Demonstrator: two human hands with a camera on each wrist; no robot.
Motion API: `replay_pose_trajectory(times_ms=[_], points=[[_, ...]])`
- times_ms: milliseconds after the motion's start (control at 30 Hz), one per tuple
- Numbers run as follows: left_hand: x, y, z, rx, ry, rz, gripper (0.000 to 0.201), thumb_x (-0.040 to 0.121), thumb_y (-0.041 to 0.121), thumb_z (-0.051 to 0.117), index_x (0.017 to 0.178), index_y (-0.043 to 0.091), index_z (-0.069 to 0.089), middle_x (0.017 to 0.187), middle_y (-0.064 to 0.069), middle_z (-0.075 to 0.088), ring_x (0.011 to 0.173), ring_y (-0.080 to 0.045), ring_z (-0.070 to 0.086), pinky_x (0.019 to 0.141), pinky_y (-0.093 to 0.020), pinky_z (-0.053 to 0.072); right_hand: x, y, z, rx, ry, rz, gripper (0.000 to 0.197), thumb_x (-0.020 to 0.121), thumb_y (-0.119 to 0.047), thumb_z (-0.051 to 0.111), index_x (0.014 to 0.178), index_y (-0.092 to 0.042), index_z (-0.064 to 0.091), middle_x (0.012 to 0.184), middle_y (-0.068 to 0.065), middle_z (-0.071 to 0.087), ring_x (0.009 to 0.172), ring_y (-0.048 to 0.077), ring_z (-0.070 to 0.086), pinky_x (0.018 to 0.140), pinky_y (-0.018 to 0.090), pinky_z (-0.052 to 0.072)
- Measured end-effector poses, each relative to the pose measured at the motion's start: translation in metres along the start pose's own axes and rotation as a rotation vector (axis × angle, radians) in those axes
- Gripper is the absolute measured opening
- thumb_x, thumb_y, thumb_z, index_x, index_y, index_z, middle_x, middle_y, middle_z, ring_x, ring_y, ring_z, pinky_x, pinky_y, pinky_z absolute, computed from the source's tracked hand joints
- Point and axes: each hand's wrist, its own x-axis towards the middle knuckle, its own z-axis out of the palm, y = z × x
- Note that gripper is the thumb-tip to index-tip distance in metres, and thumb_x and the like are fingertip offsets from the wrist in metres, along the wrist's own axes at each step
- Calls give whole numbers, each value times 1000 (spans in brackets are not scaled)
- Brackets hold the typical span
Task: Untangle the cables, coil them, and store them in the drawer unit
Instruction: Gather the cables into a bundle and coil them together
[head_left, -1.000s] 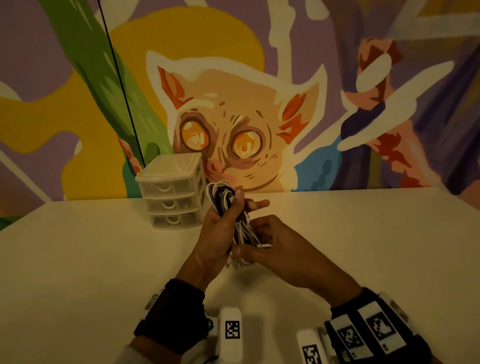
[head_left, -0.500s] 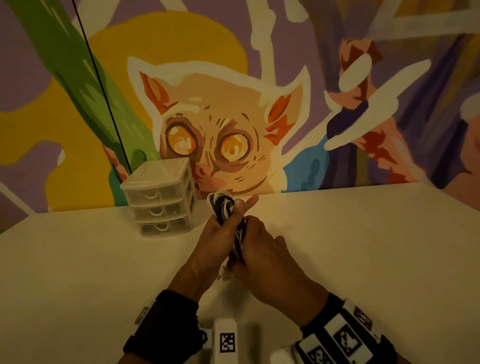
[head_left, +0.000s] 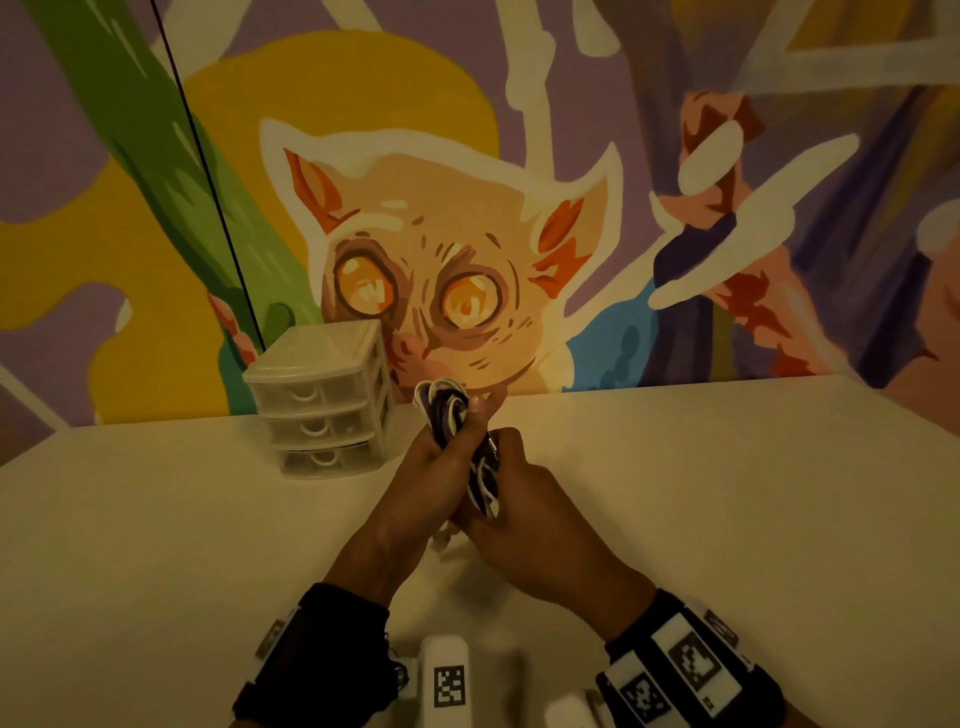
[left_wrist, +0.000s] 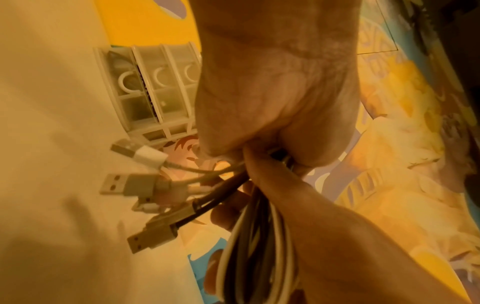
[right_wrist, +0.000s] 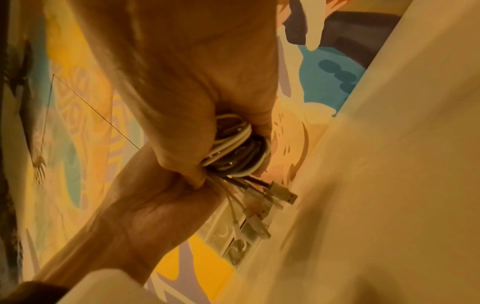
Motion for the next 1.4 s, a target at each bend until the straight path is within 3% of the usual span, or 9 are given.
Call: replay_pose_trajectory(times_ms=[367,467,567,767,1033,1133,1233,1333,1400], points=[[-2,6,-2,29,-20,-33,41,106,55,51,140,40,69,131,32,60,118,13,55,113,-25,40,2,6,10,42,61,-21,41,99,-38,67,130,-22,45,117,-2,67,100,14,69,84,41,62],[1,4,-2,50,-32,-16,40,106,56,50,140,44,67,118,46,59,113,19,55,104,-15,41,2,8,10,56,79,-47,38,101,-37,66,130,-25,44,122,-3,59,96,13,68,81,40,63],[3,4,-4,67,-37,-12,39,105,56,51,138,45,68,112,48,61,103,26,59,88,-4,43,1,8,9,125,12,-3,37,102,-35,64,131,-26,42,112,-2,69,89,16,73,77,42,65],[0,4,-9,41,-43,-40,35,105,53,56,133,42,73,124,36,67,118,12,61,112,-27,45,-1,0,0,196,-135,46,37,104,-38,60,130,-26,36,98,3,72,80,25,76,68,35,65],[-1,5,-13,51,-76,-59,38,103,60,54,133,46,72,155,18,56,146,-6,48,126,-38,31,4,10,3,69,-87,-14,77,79,-63,77,137,-29,38,126,-13,65,108,8,68,91,35,63],[-1,5,-12,45,-88,-62,32,102,59,56,126,49,75,152,18,60,142,-4,52,124,-36,34,4,9,6,64,-4,-4,57,90,-46,76,134,-26,45,120,-9,68,102,9,70,85,28,62],[1,5,-11,34,-85,-59,26,104,54,56,116,50,78,142,22,66,131,5,57,112,-23,38,6,10,10,-5,115,-29,44,91,-38,75,124,-26,50,112,-7,66,98,10,68,84,34,62],[2,4,-10,54,-66,-25,32,106,52,53,129,44,73,127,34,65,112,21,57,97,-12,38,7,12,15,-85,146,-16,42,91,-34,73,123,-25,48,111,-4,65,99,15,66,84,39,61],[4,1,-9,80,-53,-11,39,106,53,52,138,39,70,127,36,62,114,18,56,100,-14,38,7,13,18,-149,146,-16,46,95,-34,71,131,-24,43,115,-1,64,103,18,65,87,38,61]])
